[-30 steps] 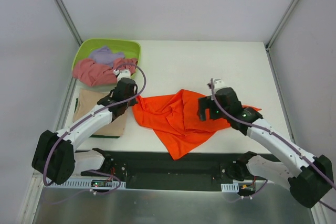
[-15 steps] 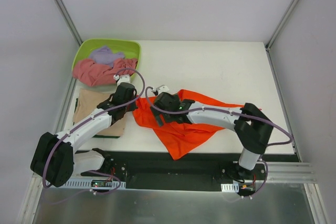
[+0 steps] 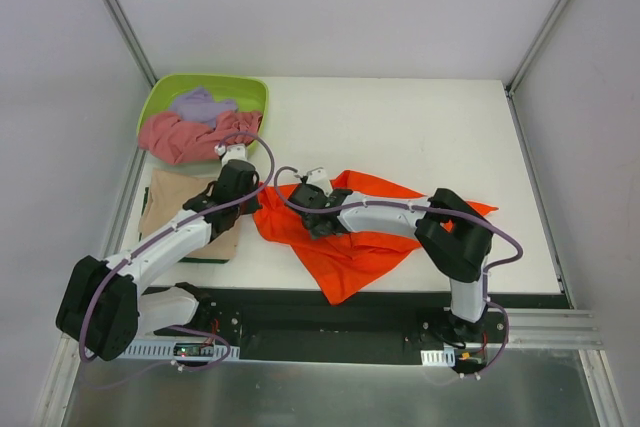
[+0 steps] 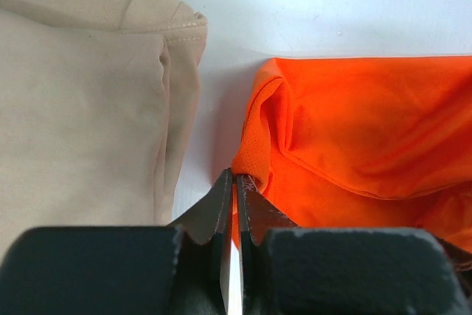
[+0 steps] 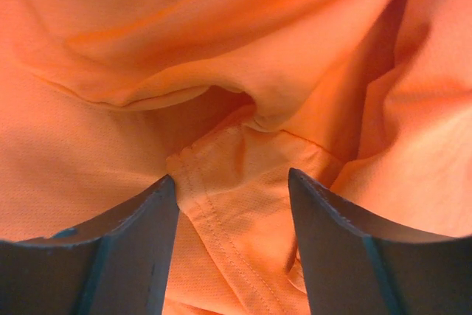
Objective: Fold and stack the t-shirts
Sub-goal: Flatten out the tshirt
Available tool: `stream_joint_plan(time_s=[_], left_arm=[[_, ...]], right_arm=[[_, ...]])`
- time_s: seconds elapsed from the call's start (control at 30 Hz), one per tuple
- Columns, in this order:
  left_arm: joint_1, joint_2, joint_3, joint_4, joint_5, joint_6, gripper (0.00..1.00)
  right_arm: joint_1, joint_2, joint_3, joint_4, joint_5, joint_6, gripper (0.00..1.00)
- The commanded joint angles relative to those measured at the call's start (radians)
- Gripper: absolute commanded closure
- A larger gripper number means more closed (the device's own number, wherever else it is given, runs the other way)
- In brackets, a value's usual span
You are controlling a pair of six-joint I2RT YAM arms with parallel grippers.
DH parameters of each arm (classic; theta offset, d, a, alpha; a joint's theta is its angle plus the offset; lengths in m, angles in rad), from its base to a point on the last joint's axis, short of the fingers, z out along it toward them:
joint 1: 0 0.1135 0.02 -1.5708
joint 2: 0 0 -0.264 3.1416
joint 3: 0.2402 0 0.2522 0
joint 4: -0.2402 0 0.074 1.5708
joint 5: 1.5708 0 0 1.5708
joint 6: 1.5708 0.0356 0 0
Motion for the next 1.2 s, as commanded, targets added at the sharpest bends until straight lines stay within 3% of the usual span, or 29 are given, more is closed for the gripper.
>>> stream_joint_plan(time_s=[0.0,0.07,0.2,0.27,0.4,0.5,0.73,0.93,1.17], left_arm=[[0.003,-0.037,-0.016,0.022,0.005,-0.007,1.0],[0.003,-0.04,-0.019,0.022,-0.002,-0.007,1.0],[0.003,-0.05,-0.025,0.022,-0.016,-0.003,1.0],[0.003,-0.056,-0.025,0.02,-0.021,0.0,1.0],[0.003,-0.067,-0.019,0.02,-0.059,0.019,1.0],[0.003,-0.085,0.008,0.02,-0.101,0.034,1.0],[0.003,-0.085,0.108,0.026,-0.147,0.08,1.0],[0.003,-0.019,0.188,0.078,-0.122,0.063,1.0],[0.003,0.038,0.332,0.088,-0.15,0.126,1.0]], right_arm=[[0.005,-0.018,0.009,-0.053,0.085,0.049,0.42],[0.005,-0.043,-0.006,-0.051,0.102,0.049,0.5],[0.001,-0.086,-0.034,-0.051,0.125,0.049,0.79],[-0.005,-0.11,-0.051,-0.048,0.107,0.046,0.99],[-0.008,-0.211,-0.098,-0.057,0.097,-0.021,1.0],[-0.036,-0.351,-0.14,-0.123,0.205,-0.061,1.0],[-0.307,-0.647,-0.253,-0.105,0.226,-0.225,1.0],[-0.501,-0.781,-0.286,0.07,0.162,-0.526,1.0],[-0.688,-0.813,-0.191,0.104,-0.031,-0.656,1.0]])
